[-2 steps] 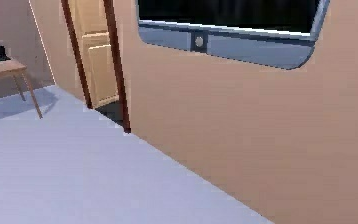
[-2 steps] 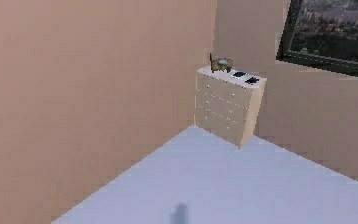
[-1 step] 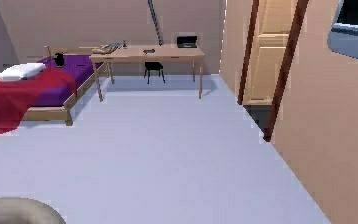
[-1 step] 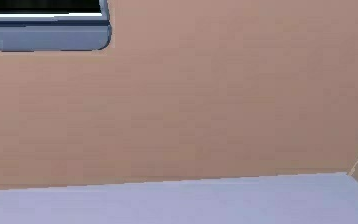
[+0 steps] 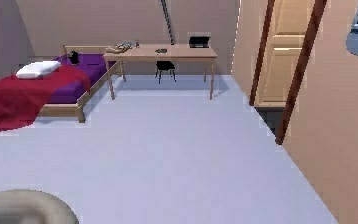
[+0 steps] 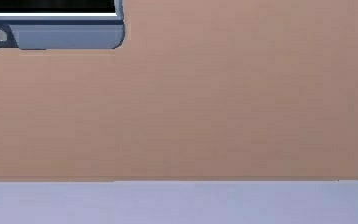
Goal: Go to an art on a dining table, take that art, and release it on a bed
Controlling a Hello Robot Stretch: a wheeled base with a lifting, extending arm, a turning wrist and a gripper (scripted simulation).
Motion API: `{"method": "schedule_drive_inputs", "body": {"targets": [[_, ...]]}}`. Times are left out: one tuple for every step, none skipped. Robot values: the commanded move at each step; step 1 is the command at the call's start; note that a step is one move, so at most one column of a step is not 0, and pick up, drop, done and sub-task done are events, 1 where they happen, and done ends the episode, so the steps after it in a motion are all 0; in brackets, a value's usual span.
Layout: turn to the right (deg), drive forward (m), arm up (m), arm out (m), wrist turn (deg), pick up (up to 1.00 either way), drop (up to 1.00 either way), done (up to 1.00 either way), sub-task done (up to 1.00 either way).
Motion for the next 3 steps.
{"method": "schedule_drive_inputs", "body": {"targets": [[0.0, 1.00, 0.00, 0.00, 0.0, 0.00, 0.00, 0.00, 0.00], [0.0, 0.15, 0.00, 0.00, 0.0, 0.00, 0.00, 0.00, 0.00], [-39.0, 0.00, 0.00, 0.00, 0.0, 0.00, 0.00, 0.00, 0.00]]}}
